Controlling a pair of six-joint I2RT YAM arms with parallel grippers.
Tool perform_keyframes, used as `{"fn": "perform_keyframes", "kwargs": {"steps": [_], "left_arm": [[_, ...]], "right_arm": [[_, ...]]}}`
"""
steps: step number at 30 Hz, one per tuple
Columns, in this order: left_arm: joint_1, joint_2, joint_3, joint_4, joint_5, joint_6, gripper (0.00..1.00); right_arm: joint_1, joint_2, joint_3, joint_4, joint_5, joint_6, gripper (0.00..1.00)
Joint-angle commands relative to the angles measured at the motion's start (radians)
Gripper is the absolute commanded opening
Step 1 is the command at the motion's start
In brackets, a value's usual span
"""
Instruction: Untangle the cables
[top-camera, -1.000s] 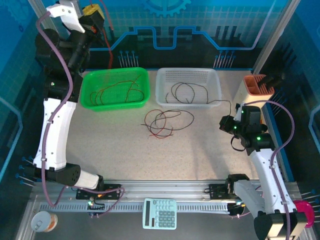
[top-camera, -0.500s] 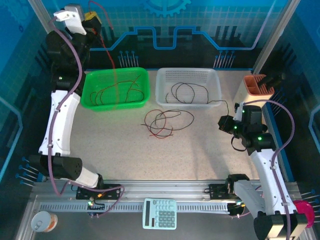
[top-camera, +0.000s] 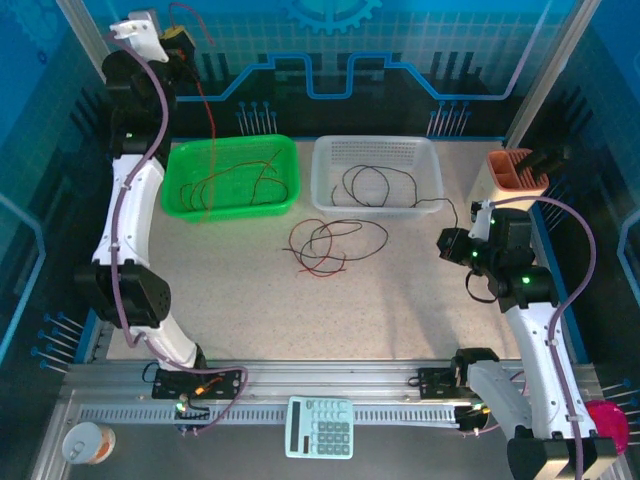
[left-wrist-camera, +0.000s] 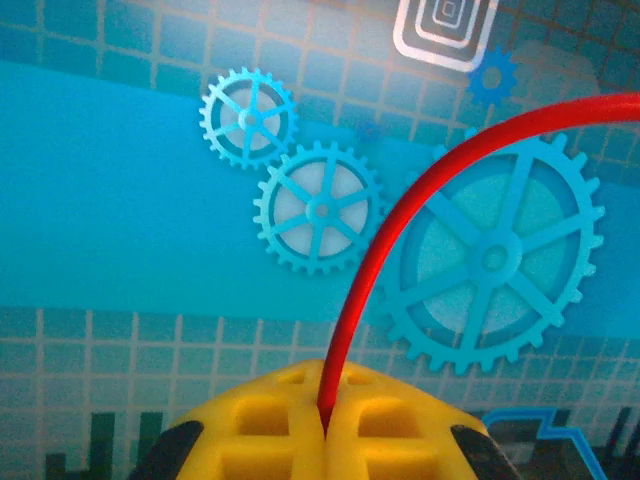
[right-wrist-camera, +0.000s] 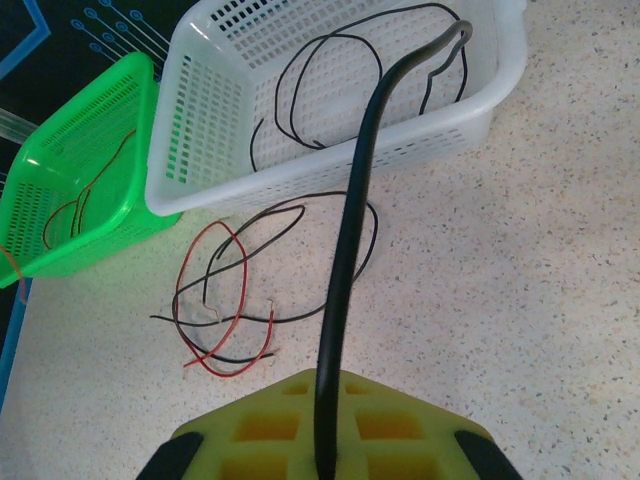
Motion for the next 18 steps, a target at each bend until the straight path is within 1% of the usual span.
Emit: {"fn": "perform_keyframes", "kwargs": {"steps": [1,7,12,15,18], "left_arm": [[0.023,0.0,0.097,0.055,0.003,-0.004,0.0],[0.058,0.01,0.094,0.131,-0.048,0.036,0.0],[0.071,0.041,0.059,0.18,-0.042,0.044,0.0],[0.07,0.043,-0.021,0.193,-0.011,0.007,0.0],[0.065,0.009,-0.183,0.258,-0.008,-0.053,0.0]], "right_arm": [[-0.01,-0.016,0.013,-0.025,-0.015,-0.021,0.0],[-0.01,-0.004,0.019,-0.02,-0.025,-0.028,0.0],[-0.01,0.004,0.031,-0.022,-0.048,-0.033,0.0],[-0.01,0.005,0.033,-0.022,-0.055,-0.037,0.0],[-0.01,0.001,0.032,-0.021,-0.056,-0.037,0.0]]}}
